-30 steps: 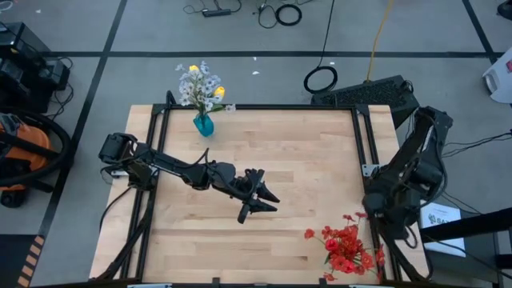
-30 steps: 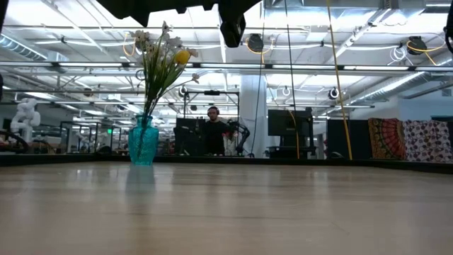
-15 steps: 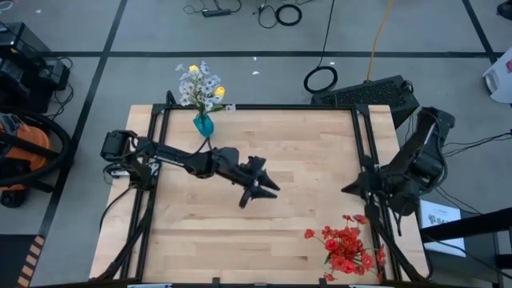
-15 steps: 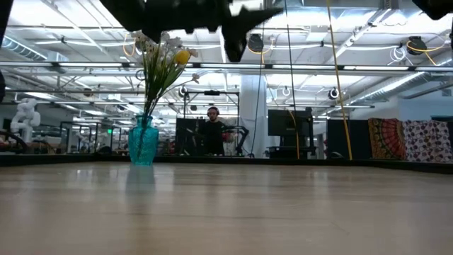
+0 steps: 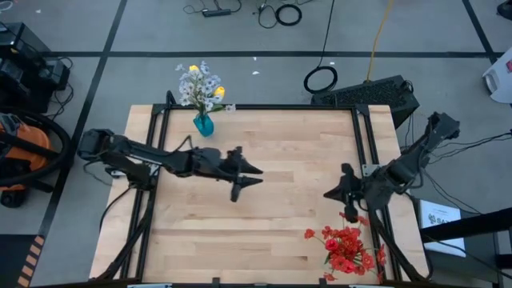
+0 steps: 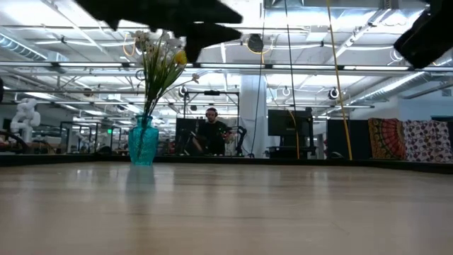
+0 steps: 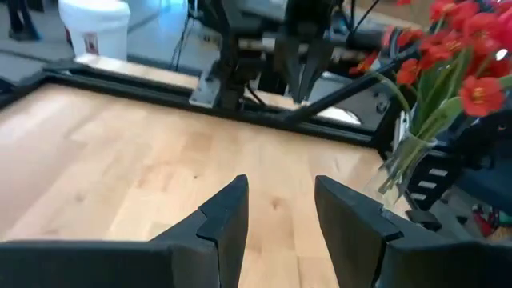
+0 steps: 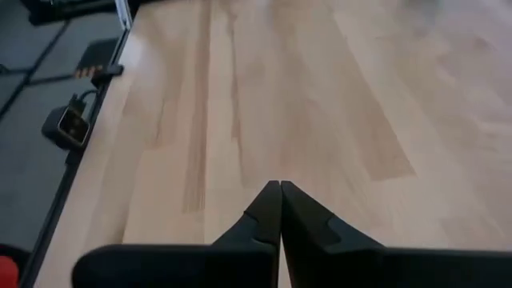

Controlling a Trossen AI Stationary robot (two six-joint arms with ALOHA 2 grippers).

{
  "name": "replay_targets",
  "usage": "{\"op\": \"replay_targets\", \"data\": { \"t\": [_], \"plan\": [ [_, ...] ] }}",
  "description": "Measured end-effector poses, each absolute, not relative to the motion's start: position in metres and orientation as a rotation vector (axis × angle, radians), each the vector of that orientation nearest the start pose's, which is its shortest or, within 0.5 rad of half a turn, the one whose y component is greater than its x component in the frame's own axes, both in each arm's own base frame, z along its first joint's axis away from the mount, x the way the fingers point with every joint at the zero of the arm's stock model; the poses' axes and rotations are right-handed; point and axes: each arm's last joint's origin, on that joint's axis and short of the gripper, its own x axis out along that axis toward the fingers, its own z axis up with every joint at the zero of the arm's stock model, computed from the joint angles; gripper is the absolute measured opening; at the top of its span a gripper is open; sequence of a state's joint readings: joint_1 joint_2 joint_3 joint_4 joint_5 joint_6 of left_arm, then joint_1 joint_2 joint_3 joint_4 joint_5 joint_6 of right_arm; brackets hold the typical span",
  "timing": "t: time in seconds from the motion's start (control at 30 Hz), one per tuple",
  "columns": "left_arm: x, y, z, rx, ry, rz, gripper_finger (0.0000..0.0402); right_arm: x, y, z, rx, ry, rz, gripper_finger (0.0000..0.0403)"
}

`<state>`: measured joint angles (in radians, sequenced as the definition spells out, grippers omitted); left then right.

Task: Sort flowers into vase by color
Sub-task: Return to Home Position

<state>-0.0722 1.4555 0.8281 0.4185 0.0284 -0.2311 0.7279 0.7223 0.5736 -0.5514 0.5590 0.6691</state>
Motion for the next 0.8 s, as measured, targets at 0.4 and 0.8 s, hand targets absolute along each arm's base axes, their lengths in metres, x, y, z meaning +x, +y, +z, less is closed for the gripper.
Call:
{"op": "replay_targets", "data": {
  "t": [0.4,0.8],
  "plan": [
    [0.206,-0.010,0.215,-0.245,0.090,0.008,0.0150,0.135,0.062,0.236,0.278,0.425,-0.042,0.0000],
    [0.142,0.002,0.185,-0.256,-0.060,-0.002,0.0150,0.149,0.040,0.238,0.283,0.393,-0.119,0.0000]
  ]
}}
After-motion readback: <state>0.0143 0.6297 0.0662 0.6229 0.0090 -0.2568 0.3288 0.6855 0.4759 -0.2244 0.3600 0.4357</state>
